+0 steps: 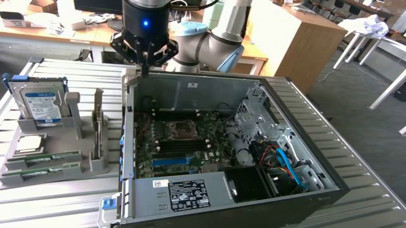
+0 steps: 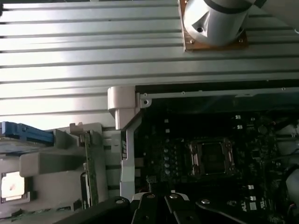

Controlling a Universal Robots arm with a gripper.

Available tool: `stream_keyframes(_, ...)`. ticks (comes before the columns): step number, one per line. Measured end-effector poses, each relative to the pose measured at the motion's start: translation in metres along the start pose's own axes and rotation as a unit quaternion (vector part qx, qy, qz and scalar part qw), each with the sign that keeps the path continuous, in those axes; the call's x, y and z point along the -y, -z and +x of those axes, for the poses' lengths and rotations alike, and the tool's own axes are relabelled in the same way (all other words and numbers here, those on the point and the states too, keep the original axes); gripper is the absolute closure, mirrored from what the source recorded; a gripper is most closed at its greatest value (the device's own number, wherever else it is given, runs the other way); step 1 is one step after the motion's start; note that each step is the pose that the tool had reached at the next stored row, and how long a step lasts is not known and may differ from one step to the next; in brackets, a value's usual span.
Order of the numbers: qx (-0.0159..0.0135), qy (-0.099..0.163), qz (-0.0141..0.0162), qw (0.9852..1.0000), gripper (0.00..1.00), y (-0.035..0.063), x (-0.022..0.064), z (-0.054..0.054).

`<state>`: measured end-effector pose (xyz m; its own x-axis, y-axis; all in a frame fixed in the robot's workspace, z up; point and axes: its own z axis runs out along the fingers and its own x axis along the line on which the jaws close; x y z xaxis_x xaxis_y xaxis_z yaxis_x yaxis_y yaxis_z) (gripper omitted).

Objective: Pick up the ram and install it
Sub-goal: 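Reach for the ram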

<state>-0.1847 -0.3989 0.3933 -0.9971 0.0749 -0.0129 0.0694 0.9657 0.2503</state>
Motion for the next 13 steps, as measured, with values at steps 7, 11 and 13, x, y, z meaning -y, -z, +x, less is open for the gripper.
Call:
stream_keyframes(7, 0.0037, 0.003, 0.0557, 0.9984, 0.90, 0.0000, 0.0000, 0.0001)
stream_keyframes(11, 0.0060, 0.004, 0.0906, 0.9959, 0.90, 0.0000, 0.0000, 0.0001)
stream_keyframes(13, 0.0070, 0.005, 0.1074, 0.9942, 0.90, 0.0001, 0.0000, 0.0002)
